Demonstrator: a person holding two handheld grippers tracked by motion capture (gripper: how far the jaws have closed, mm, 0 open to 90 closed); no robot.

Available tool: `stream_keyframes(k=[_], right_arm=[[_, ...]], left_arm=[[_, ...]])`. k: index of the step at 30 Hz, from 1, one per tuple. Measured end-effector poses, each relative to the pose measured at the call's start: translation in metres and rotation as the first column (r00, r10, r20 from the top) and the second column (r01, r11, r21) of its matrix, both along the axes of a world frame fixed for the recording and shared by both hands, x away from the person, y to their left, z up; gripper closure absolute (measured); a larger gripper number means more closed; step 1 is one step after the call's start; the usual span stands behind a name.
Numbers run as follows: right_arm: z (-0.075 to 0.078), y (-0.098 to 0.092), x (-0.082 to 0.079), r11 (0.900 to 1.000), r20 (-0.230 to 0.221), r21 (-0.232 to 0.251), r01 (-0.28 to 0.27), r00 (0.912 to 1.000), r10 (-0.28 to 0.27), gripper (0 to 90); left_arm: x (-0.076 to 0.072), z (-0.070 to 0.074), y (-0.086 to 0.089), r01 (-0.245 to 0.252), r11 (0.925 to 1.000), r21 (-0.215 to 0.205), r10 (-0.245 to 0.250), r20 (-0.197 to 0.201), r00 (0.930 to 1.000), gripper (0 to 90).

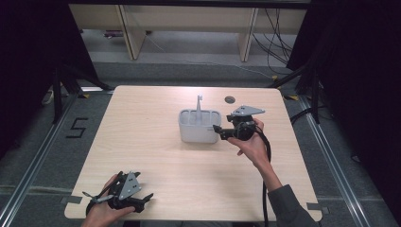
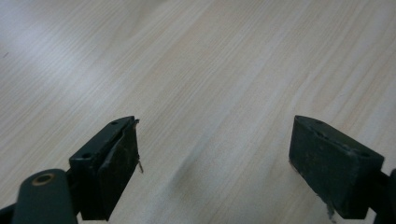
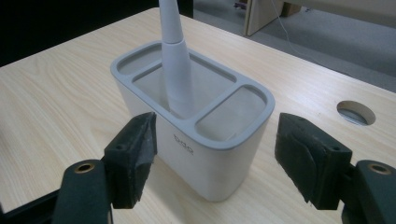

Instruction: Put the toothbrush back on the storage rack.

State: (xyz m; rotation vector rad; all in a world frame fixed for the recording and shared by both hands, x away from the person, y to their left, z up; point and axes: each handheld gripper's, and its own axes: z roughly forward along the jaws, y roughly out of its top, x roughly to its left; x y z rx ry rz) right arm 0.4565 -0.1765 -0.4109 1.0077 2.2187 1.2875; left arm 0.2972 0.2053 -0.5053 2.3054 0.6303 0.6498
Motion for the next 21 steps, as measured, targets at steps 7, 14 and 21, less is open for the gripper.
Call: stream_keyframes(k=[7,14,21], right_arm=[[-0.001,-0.004,-0.006,1.0,-0.006,-0.005,0.012,0.9999,-0.012,30.1],[-0.003,-0.007,-0.012,1.0,-0.022,0.004,0.011,0.9997,-0.01,28.8],[-0.007,-0.01,-0.018,1.0,-0.041,0.014,0.011,0.9991,-0.011,23.2]], left_arm=[[0.0,0.0,0.0,0.003,1.0,0.0,-0.003,-0.002,1.0,15.3],[0.0,0.0,0.0,0.0,1.0,-0.001,0.0,-0.001,1.0,15.3],[0.0,0.0,0.0,0.001,1.0,0.0,-0.001,0.001,1.0,15.3]])
